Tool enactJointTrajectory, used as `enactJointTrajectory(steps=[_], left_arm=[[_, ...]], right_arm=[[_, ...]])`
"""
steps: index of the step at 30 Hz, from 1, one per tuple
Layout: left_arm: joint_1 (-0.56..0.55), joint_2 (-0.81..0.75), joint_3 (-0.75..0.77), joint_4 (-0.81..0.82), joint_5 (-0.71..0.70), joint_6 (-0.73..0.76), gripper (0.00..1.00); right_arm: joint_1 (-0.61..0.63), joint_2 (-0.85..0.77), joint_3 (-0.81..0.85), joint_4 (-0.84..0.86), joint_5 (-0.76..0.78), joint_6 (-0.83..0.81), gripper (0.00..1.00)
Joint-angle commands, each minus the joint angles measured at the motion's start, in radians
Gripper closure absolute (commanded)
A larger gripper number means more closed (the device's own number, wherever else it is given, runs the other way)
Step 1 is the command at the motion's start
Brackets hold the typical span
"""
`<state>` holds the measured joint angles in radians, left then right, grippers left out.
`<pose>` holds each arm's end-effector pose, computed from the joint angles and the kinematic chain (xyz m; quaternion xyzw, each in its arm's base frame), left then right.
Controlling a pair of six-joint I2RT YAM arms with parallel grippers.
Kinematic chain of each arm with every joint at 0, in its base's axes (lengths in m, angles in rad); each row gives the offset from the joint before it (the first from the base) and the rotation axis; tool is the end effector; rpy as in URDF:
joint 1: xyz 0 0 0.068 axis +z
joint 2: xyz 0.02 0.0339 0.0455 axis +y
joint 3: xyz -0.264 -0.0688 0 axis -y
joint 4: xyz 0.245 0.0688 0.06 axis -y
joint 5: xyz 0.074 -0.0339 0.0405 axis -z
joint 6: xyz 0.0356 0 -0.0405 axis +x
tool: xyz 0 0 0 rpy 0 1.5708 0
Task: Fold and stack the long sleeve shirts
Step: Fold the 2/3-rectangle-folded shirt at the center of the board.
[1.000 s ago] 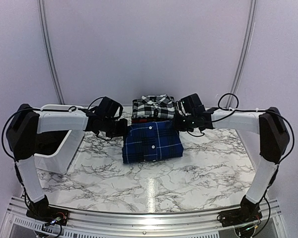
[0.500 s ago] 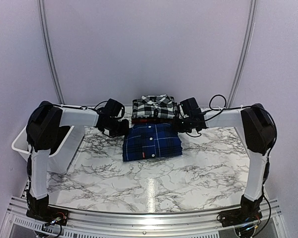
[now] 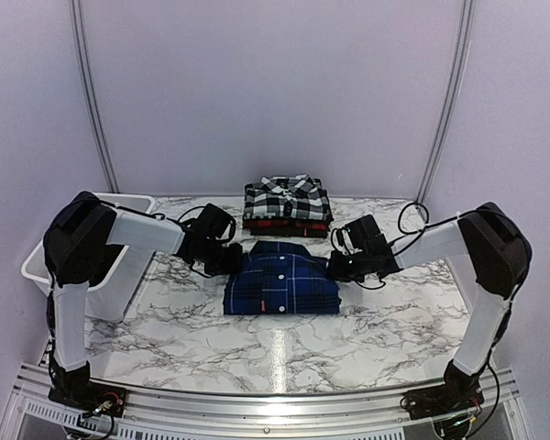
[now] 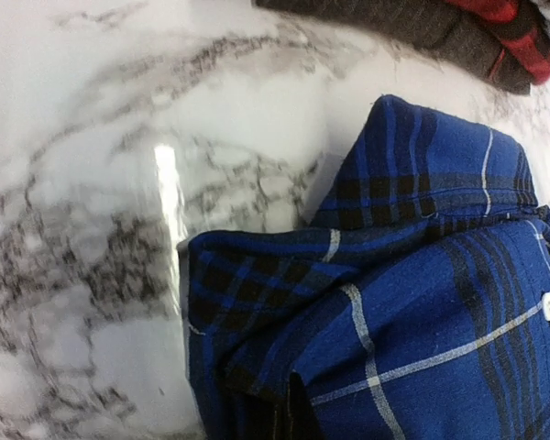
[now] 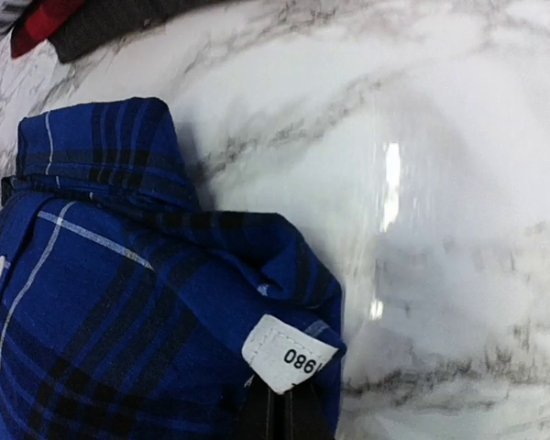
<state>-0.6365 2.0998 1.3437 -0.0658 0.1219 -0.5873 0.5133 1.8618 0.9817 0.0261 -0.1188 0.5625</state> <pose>0.3570 -0.2692 0.1369 0.0451 0.9282 -0.2561 0.2663 0.3202 0.1853 0.1333 0.0022 0.9350 0.2271 0.2722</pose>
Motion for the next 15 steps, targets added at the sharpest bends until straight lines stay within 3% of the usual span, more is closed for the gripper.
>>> enactJointTrajectory(steps=[1, 7, 15], left_arm=[[-0.041, -0.121, -0.132, -0.037, -0.021, -0.030, 1.00], [-0.042, -0.255, -0.143, -0.070, -0.069, -0.001, 1.00], [-0.020, -0.228, -0.033, -0.112, -0.067, 0.032, 1.00]], right_arm=[[0.036, -0.148, -0.097, -0.021, -0.002, 0.049, 1.00], [0.026, -0.268, -0.021, -0.158, 0.056, 0.005, 1.00], [-0.013, -0.215, 0.118, -0.197, 0.086, -0.056, 1.00]])
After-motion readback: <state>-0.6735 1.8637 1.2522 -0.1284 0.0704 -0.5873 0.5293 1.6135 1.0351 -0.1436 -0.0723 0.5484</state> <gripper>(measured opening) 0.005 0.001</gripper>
